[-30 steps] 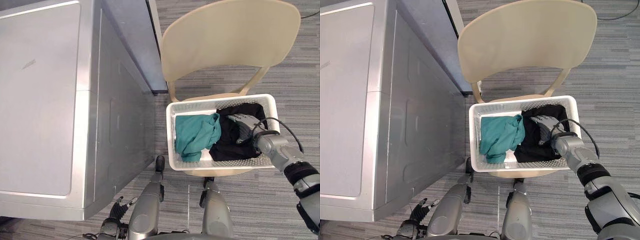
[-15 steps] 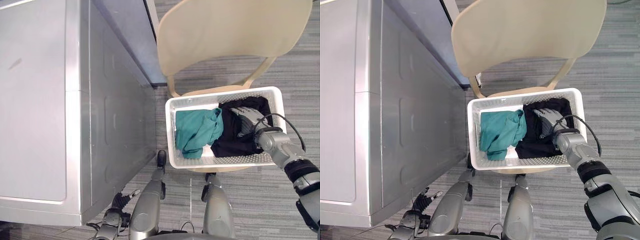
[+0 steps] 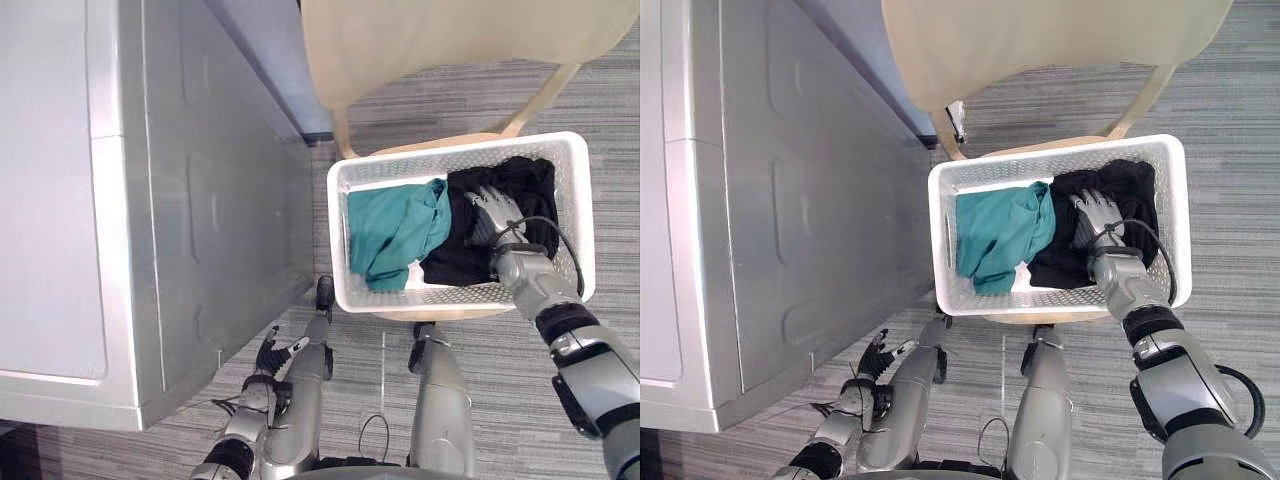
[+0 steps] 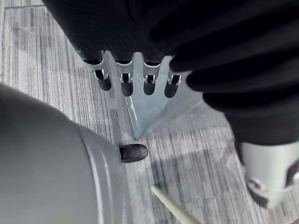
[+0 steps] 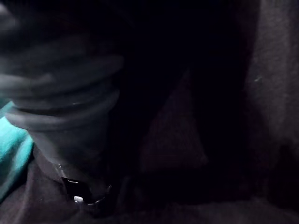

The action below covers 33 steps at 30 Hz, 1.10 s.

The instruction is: Pick up the laundry basket with both hands and put the clothes into the washing machine.

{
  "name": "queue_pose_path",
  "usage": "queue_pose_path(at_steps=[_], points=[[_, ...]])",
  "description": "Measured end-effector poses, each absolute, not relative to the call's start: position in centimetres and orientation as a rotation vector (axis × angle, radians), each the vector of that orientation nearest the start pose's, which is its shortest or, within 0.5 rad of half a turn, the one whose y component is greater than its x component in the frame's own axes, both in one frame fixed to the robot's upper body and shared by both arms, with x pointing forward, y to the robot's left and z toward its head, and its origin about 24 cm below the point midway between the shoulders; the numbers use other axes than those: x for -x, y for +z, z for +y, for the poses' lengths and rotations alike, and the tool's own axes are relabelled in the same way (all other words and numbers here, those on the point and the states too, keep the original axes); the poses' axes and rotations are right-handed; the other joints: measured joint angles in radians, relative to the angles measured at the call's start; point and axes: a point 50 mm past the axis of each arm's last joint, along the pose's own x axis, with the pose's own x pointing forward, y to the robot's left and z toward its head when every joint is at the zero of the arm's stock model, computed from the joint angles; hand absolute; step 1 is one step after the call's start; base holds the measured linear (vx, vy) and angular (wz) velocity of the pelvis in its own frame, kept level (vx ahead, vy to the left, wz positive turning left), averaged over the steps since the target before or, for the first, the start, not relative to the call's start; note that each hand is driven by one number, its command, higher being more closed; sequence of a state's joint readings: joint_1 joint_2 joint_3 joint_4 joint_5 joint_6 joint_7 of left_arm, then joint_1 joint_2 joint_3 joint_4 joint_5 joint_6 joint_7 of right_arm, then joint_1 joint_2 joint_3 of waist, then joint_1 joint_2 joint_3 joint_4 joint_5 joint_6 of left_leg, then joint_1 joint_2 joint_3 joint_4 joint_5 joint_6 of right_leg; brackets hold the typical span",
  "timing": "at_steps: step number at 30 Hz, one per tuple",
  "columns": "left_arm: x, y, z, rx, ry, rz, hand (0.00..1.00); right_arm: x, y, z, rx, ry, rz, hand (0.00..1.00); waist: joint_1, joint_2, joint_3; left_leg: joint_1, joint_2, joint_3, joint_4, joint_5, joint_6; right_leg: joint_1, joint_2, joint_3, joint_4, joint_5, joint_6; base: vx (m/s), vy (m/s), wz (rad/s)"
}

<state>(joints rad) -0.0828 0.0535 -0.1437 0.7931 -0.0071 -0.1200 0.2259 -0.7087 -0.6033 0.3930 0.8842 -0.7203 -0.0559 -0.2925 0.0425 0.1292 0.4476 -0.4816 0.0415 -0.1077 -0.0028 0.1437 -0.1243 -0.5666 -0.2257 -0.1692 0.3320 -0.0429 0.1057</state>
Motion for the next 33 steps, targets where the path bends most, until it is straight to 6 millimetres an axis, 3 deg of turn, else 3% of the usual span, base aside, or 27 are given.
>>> queue_pose_path(at_steps=[10,14,16,22,28,33], points=[[-21.3,-9.7,14.8,-0.136,0.113,0.584,0.00,-36.2,8.0,-24.7,1.441,-0.087,0.018,1.00,0.004,-0.005,-0.006,0.037,0.012,-0.015,0.000,0.013,-0.007,0.023,-0.001,-0.020,0.060,-0.032,-0.011,0.01,-0.070,0.05],[-21.1,-9.8,15.4,-0.122,0.143,0.593,0.00,-35.1,5.1,-25.2,1.391,-0.052,0.171,1.00,0.016,-0.007,-0.010,0.102,0.015,-0.019,0.004,0.011,-0.009,0.107,0.002,-0.031,0.051,-0.045,-0.010,0.04,-0.056,0.09],[-20.5,-10.2,15.8,-0.121,0.156,0.617,0.00,-34.0,3.1,-25.7,1.346,-0.045,0.255,1.00,0.029,-0.011,-0.042,0.113,0.019,-0.023,0.004,0.009,-0.011,0.126,0.000,-0.041,0.052,-0.054,-0.007,0.02,-0.049,0.15],[-16.0,-12.8,18.4,-0.125,0.240,0.786,0.00,-30.0,-2.6,-24.8,1.090,0.002,0.450,1.00,0.055,-0.039,-0.141,0.188,0.026,-0.028,0.002,-0.007,-0.008,0.222,0.008,-0.060,0.021,-0.069,-0.006,0.02,-0.025,0.04],[-11.5,-14.5,20.8,-0.090,0.375,0.925,0.00,-28.2,-2.1,-24.3,0.935,-0.064,0.358,1.00,0.049,-0.062,-0.250,0.246,0.050,-0.031,-0.035,-0.007,-0.007,0.339,0.056,-0.079,-0.147,-0.001,0.002,0.04,0.001,-0.06],[-8.6,-14.9,23.0,-0.042,0.525,0.984,0.00,-28.1,0.0,-25.8,0.880,-0.211,0.274,1.00,0.046,-0.085,-0.310,0.289,0.049,-0.044,-0.054,-0.007,-0.005,0.442,0.073,-0.104,-0.274,0.058,0.004,0.05,0.007,0.07]])
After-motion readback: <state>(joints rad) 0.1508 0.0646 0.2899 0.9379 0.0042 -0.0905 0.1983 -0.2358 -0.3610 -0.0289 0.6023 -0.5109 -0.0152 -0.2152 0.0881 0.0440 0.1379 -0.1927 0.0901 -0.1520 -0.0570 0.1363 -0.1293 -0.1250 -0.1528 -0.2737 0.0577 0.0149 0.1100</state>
